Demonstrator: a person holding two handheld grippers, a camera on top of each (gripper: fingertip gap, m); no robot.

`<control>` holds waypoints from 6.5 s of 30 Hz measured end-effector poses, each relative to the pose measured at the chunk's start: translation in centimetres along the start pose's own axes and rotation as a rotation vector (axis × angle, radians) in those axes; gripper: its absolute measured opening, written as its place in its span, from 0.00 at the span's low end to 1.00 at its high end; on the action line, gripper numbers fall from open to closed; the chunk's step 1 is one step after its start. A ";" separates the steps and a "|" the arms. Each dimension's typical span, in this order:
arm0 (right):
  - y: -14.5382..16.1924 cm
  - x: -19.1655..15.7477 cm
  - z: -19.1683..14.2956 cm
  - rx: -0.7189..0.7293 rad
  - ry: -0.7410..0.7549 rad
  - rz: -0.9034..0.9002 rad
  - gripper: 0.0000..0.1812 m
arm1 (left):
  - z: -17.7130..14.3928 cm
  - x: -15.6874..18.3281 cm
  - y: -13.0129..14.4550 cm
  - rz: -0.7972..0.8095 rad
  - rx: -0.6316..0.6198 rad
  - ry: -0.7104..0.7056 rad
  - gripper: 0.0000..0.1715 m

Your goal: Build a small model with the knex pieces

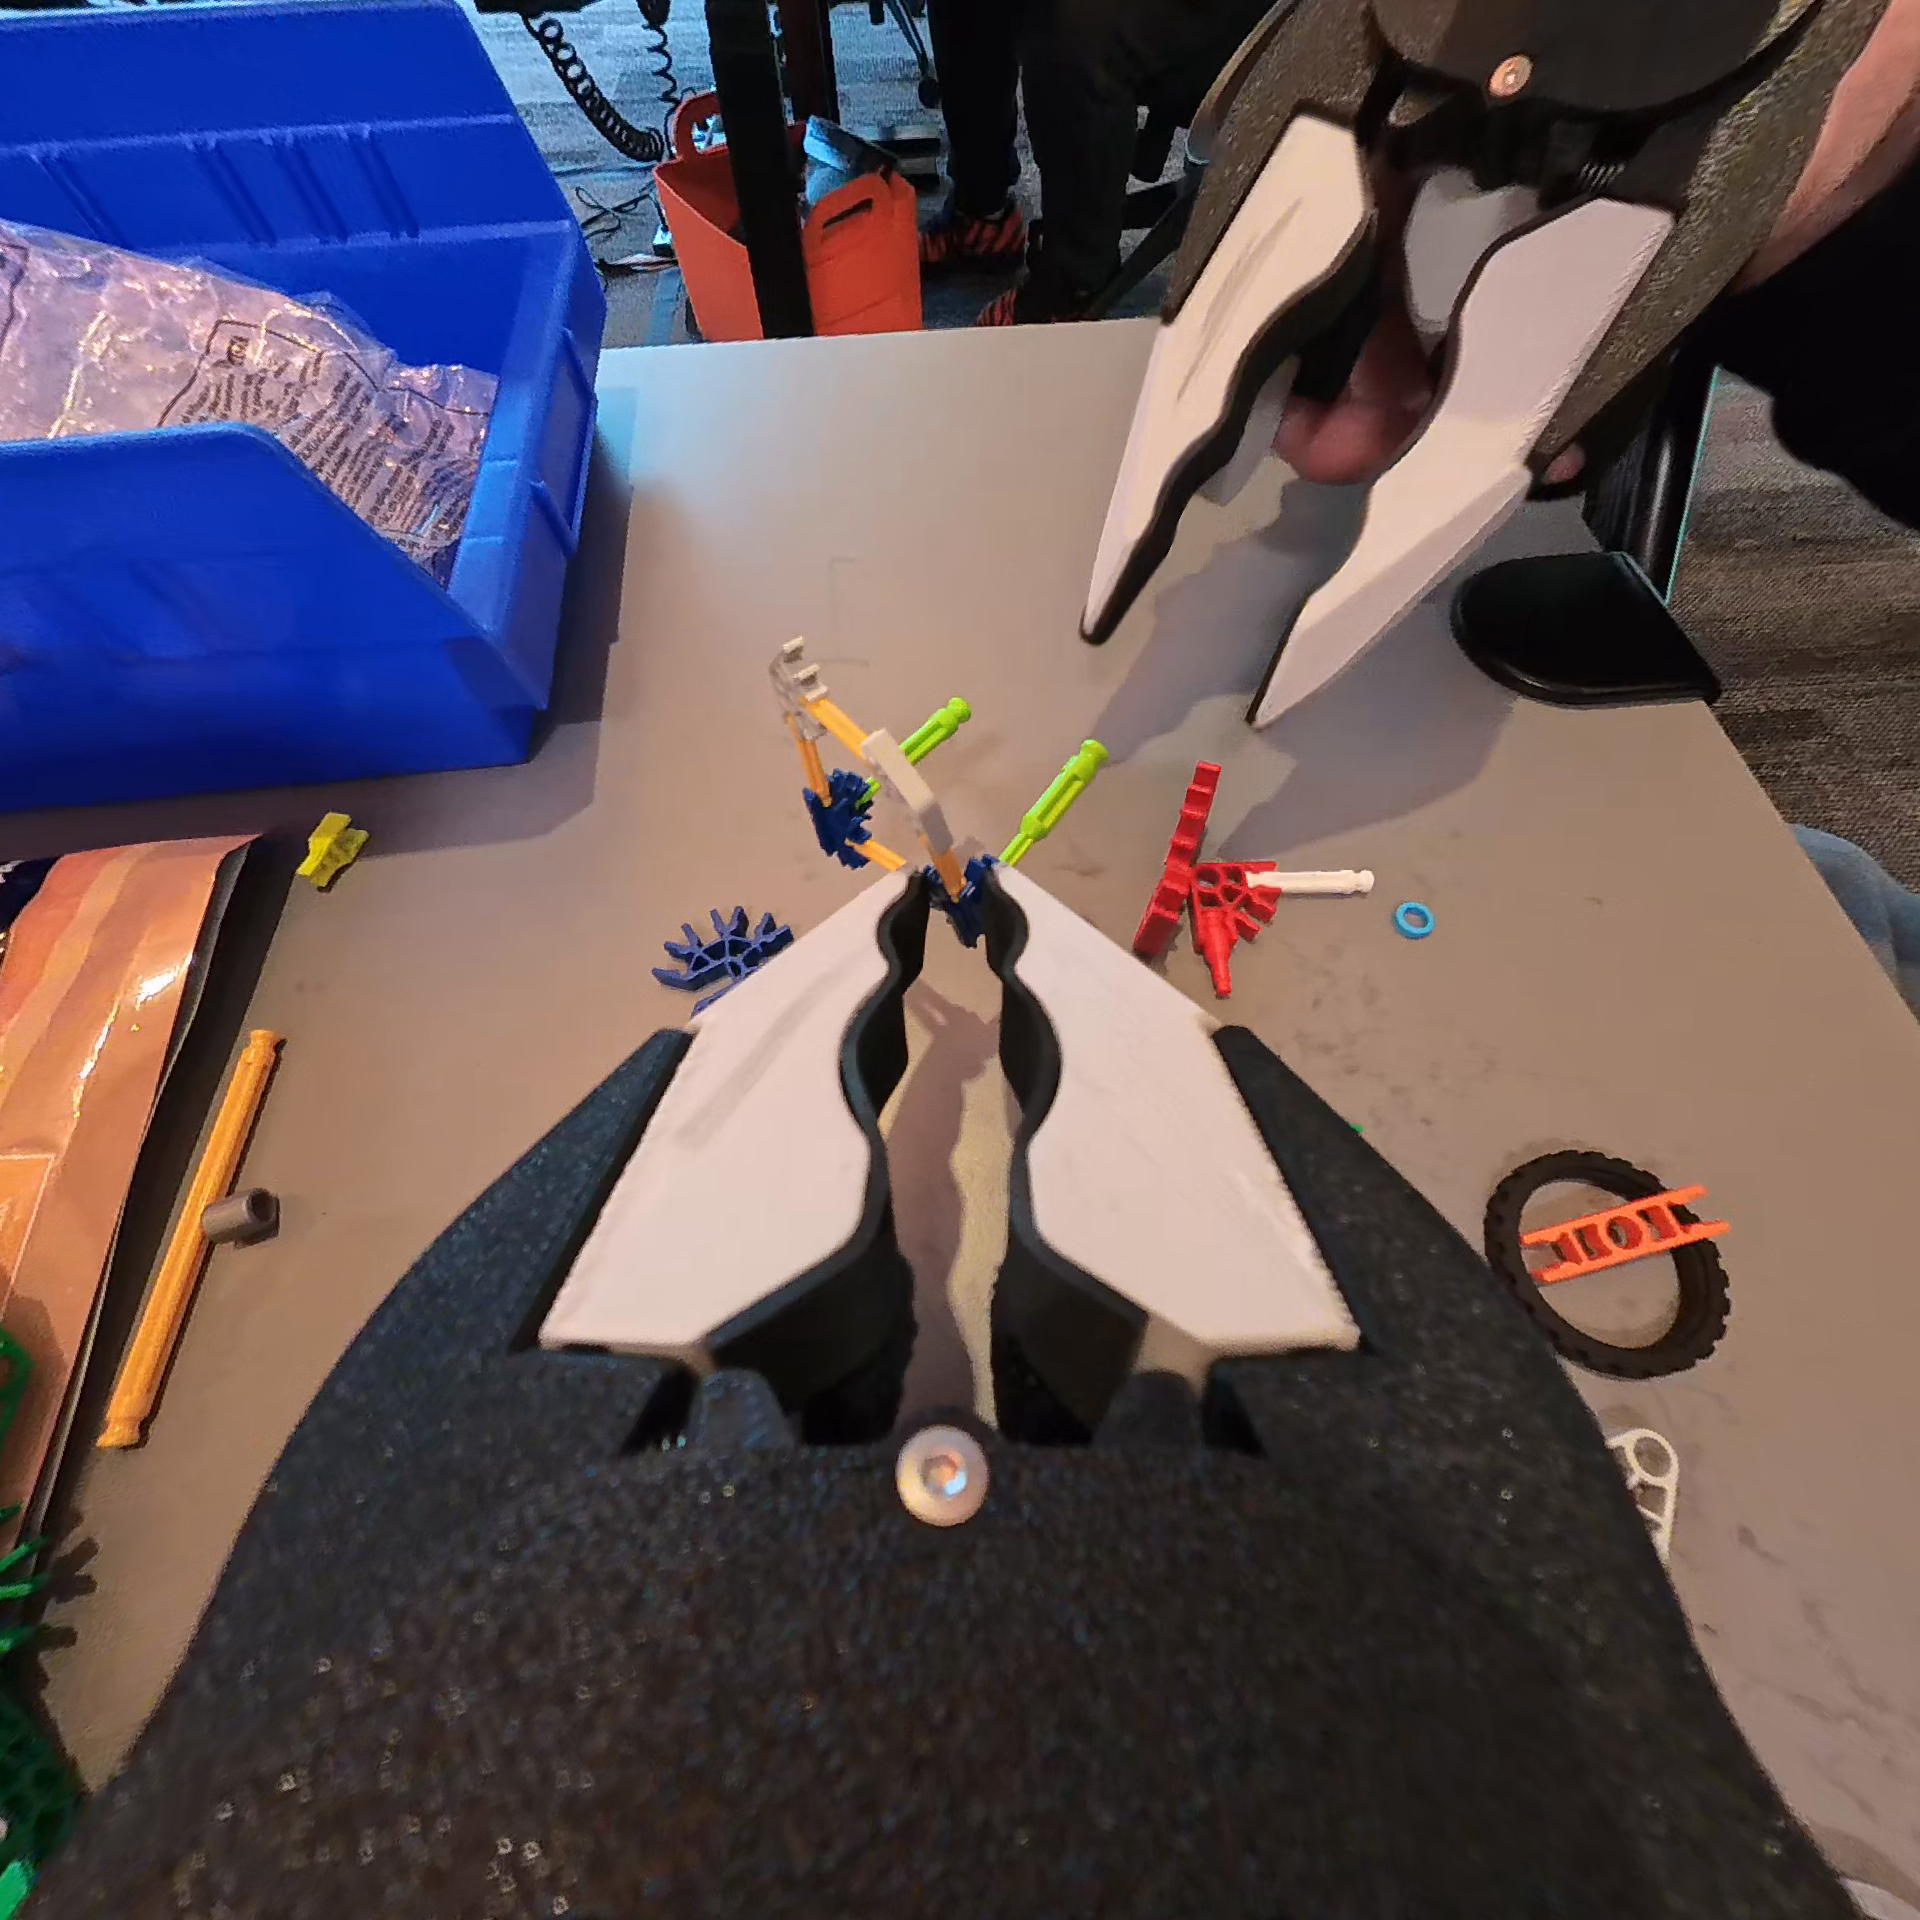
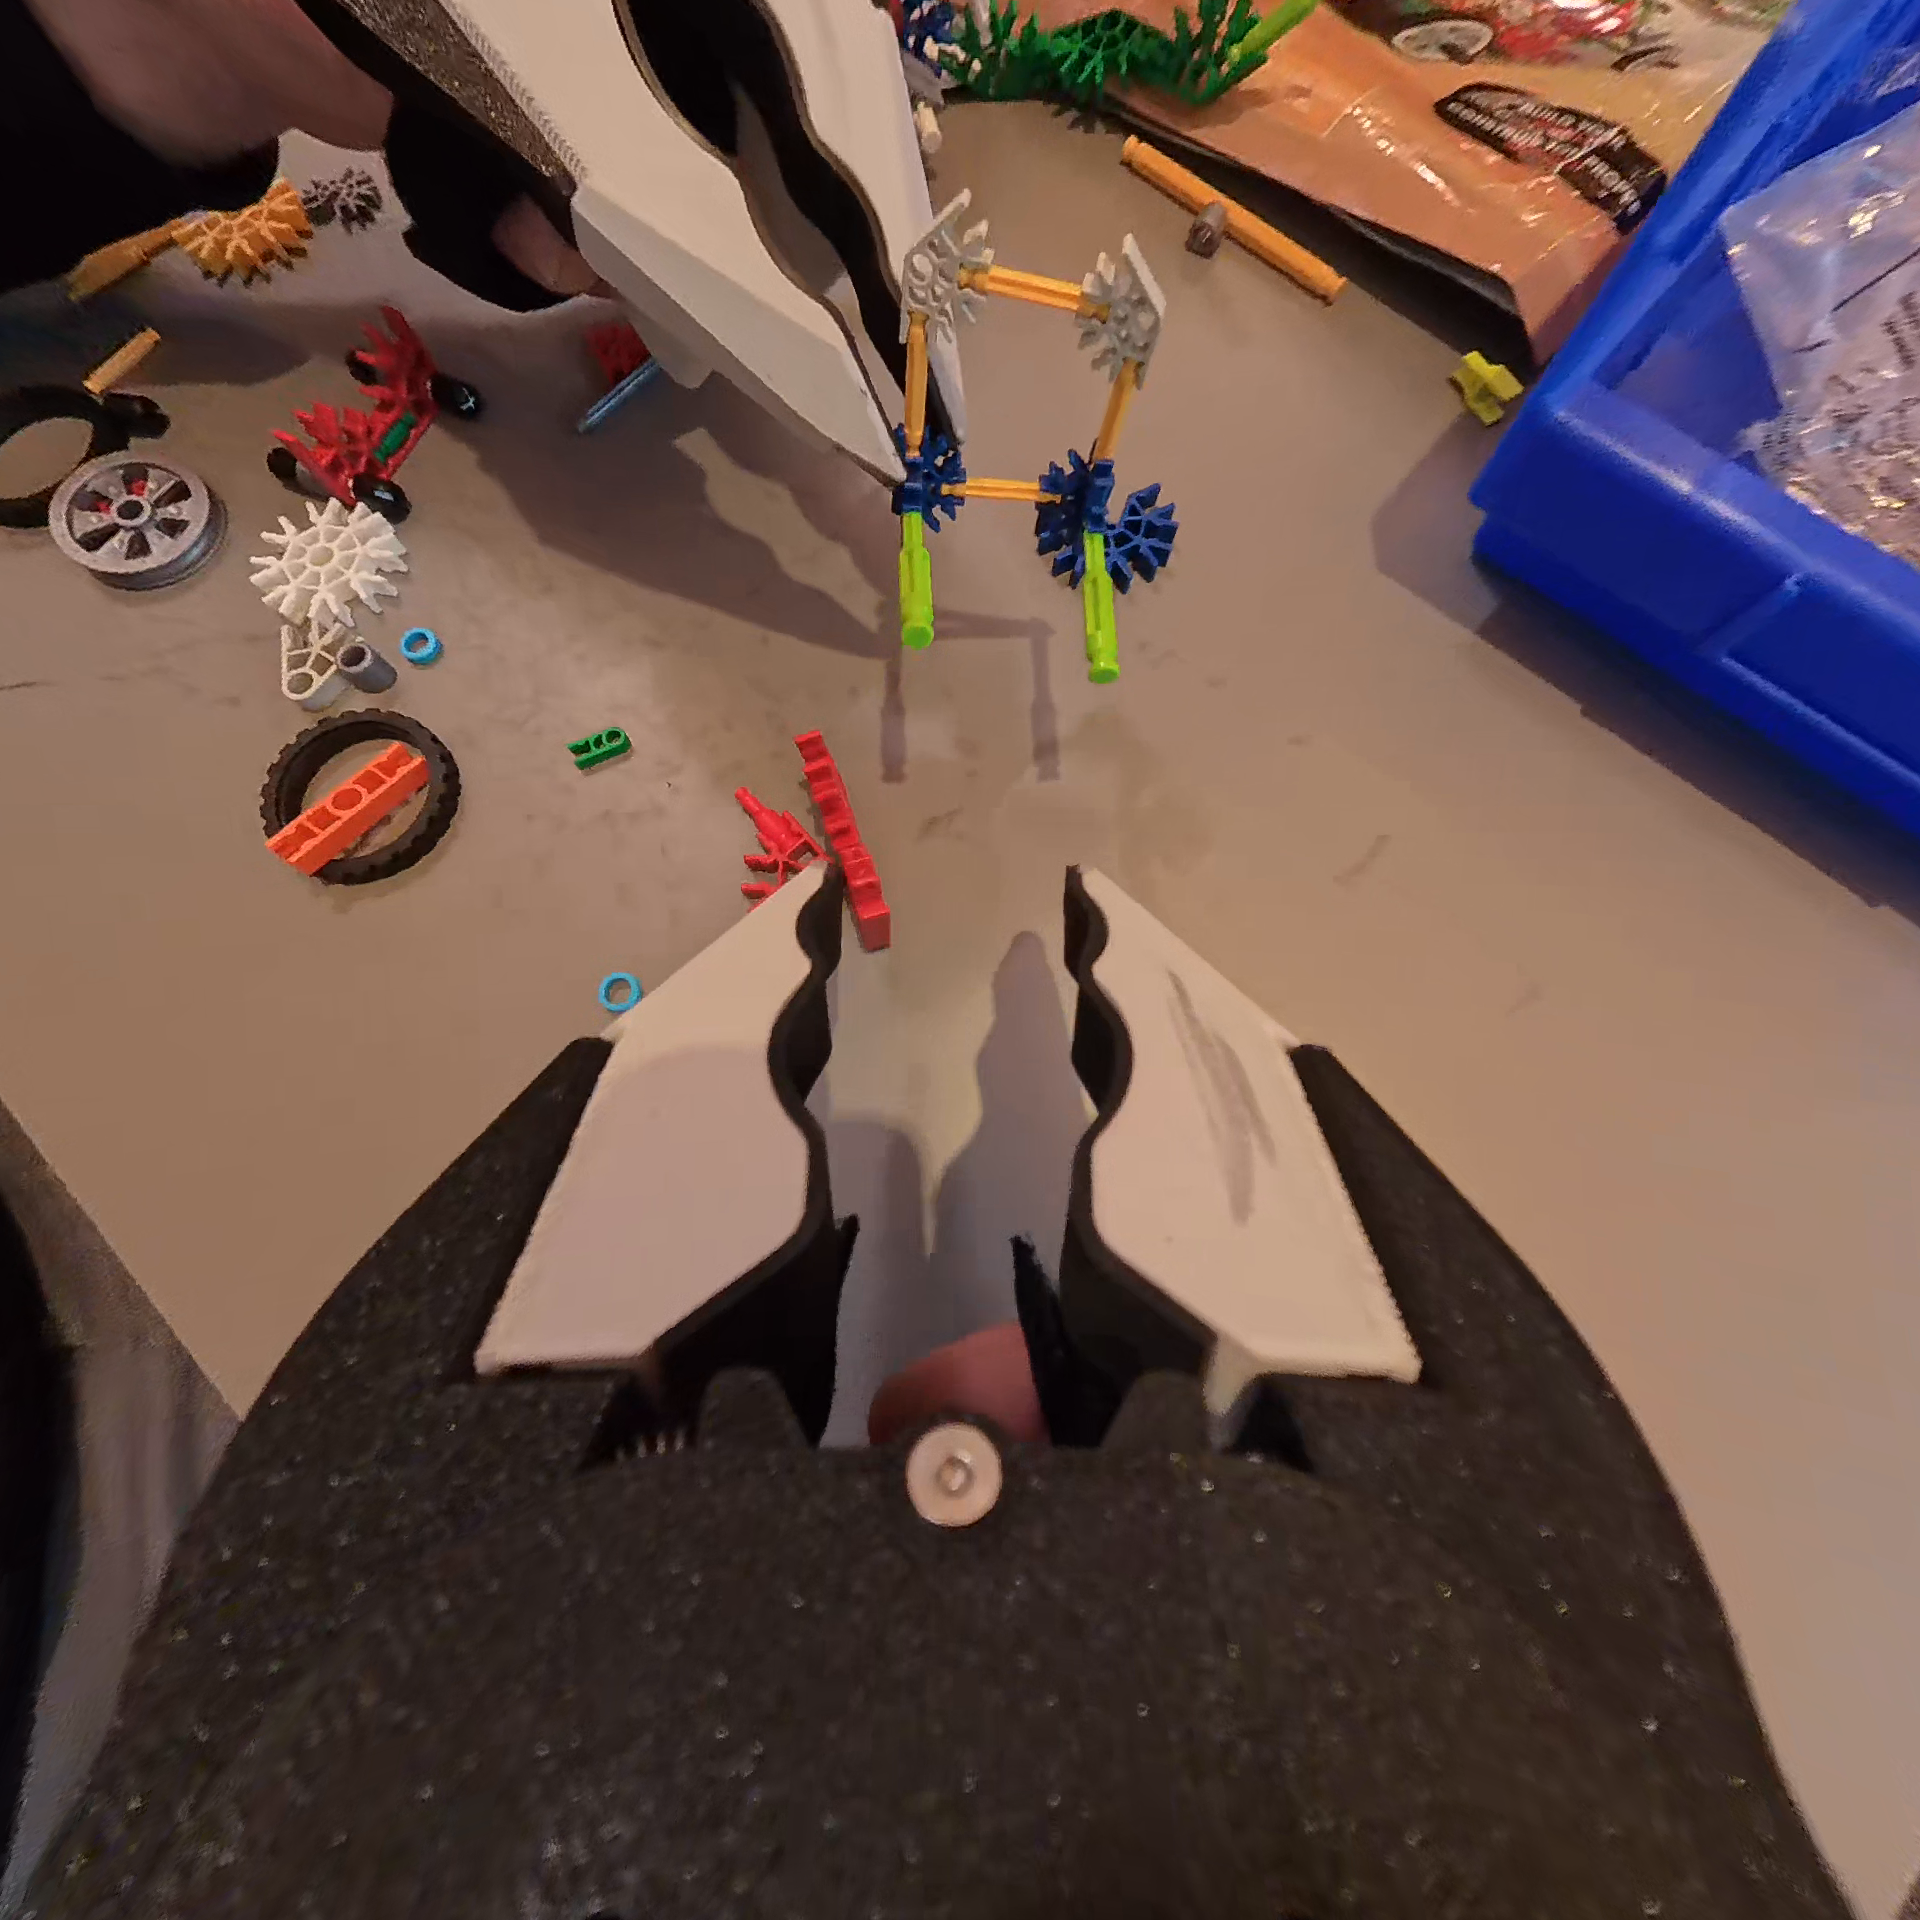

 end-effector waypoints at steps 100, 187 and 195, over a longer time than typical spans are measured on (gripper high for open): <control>-0.4 0.8 3.8 -0.078 -0.010 0.293 0.05 | 3.6 0.2 0.5 0.254 -0.285 -0.129 0.00; -0.5 2.7 4.5 -0.026 0.062 0.139 0.07 | 3.4 1.4 0.5 0.196 -0.260 0.061 0.00; -1.0 2.0 3.9 -0.023 0.050 0.139 0.07 | 3.1 1.6 0.2 0.194 -0.246 0.074 0.00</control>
Point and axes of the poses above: each gripper's, where its closed fingertips meet, z out along the fingers, y out of its underside, x = y × z across the jaws, the point moved 10 cm from there along -z, back along the fingers, and after that the axes turned 2 degrees about y, right-handed, at the moved point
